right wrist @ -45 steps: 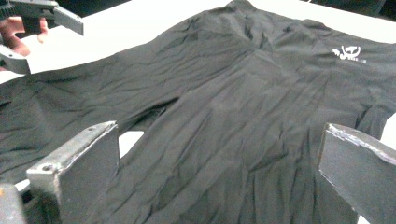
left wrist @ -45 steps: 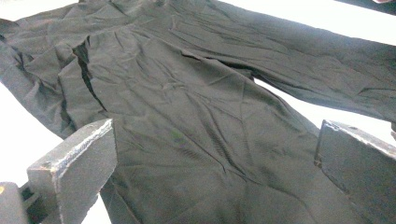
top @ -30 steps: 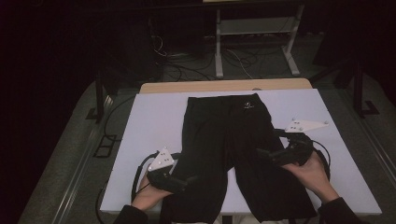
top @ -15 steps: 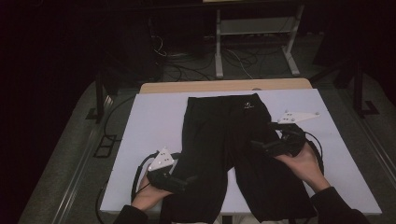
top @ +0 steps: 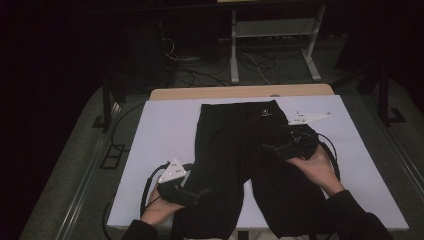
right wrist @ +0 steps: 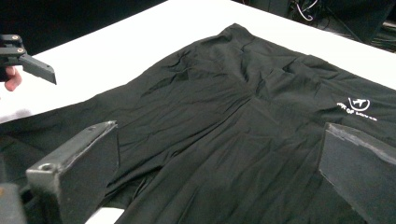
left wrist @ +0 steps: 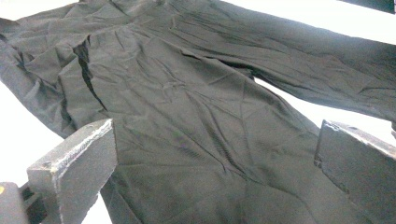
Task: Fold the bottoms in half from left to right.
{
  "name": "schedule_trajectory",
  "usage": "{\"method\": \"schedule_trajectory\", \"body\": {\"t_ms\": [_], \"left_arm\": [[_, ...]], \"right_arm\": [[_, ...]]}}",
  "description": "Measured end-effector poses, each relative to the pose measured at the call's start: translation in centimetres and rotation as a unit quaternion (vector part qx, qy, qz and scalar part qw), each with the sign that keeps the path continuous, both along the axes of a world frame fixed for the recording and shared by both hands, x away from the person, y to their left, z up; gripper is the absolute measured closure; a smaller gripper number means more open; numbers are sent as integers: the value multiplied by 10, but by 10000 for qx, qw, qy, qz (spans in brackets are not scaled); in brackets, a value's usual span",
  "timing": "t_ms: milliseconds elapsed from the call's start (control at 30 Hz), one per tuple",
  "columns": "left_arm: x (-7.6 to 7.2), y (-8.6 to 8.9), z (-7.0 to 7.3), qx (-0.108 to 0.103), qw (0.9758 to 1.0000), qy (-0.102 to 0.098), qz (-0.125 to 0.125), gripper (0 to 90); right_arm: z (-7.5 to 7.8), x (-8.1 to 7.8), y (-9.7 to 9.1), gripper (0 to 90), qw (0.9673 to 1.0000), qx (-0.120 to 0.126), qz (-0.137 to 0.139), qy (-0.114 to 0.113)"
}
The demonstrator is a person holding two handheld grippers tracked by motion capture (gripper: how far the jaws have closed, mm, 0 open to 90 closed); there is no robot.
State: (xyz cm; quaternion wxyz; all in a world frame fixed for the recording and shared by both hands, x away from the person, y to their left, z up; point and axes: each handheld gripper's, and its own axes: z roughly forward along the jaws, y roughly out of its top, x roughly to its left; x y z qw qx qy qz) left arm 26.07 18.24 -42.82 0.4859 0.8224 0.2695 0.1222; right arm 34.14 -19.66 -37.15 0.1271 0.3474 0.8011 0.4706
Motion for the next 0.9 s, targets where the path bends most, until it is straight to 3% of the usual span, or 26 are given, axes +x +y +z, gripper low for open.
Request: {"method": "schedule_trajectory", "body": {"t_ms": [900], "left_arm": [[0, 0, 0, 9, 10000, 5, -22, 0]], "right_arm": [[2, 36, 25, 0, 9999, -125, -57, 76]]}}
